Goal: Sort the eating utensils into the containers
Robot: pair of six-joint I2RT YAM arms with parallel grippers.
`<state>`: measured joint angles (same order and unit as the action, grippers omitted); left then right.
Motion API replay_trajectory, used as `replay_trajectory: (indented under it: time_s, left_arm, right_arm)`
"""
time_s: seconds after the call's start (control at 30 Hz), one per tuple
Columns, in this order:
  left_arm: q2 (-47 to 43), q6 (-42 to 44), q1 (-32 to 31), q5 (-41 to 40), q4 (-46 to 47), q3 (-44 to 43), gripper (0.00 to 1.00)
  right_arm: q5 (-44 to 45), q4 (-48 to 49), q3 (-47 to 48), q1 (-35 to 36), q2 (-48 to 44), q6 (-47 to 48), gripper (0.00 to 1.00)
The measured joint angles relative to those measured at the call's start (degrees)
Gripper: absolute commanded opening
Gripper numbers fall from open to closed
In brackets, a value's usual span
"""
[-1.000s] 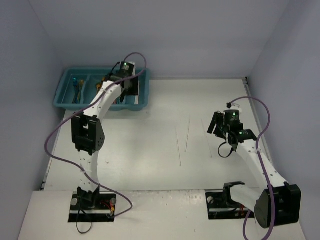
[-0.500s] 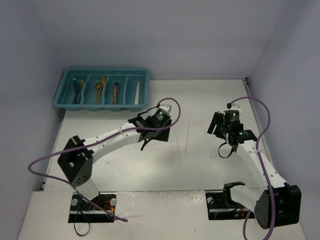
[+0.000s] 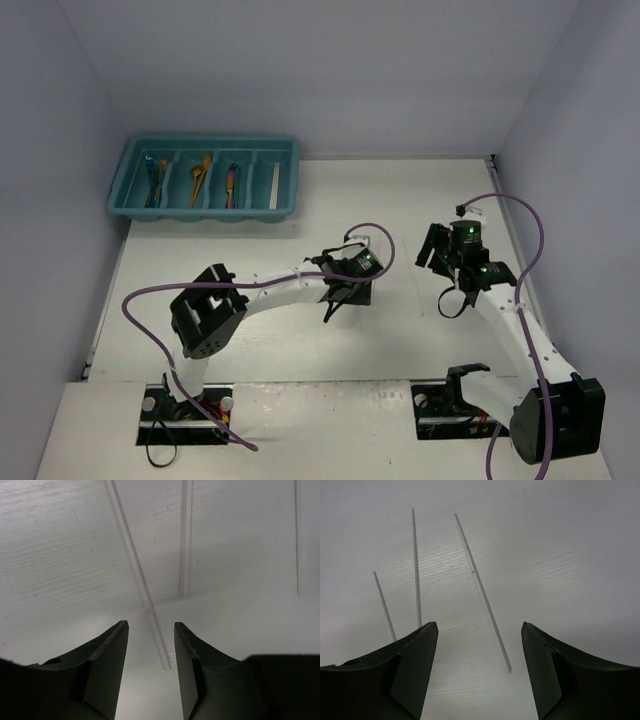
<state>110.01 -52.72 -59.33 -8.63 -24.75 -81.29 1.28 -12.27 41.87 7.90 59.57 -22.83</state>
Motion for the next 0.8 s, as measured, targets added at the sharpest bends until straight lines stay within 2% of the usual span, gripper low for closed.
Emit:
replay_trajectory:
  time_s: [0.3, 0.53, 0.7, 0.8]
  left_arm:
    - [3.6, -1.5, -0.9, -0.6, -1.7, -1.6, 0.38]
    - [5.3, -1.9, 0.0, -0.7, -2.6, -1.9, 0.33]
    - [6.2, -1.9, 0.4, -0.7, -2.9, -2.9, 0.28]
    - [6.3, -1.9, 0.7, -0.6, -3.0, -2.9, 0.2]
  right_arm:
    - [0.0, 0.0, -0.2, 0.0, -1.2, 0.0, 0.65]
    - [0.0, 0.0, -0.2, 0.0, -1.2, 0.0, 0.65]
    - [0.0, 0.0, -0.2, 0.0, -1.2, 0.0, 0.65]
    - [0.0, 0.0, -0.2, 0.0, -1.1, 0.0, 0.65]
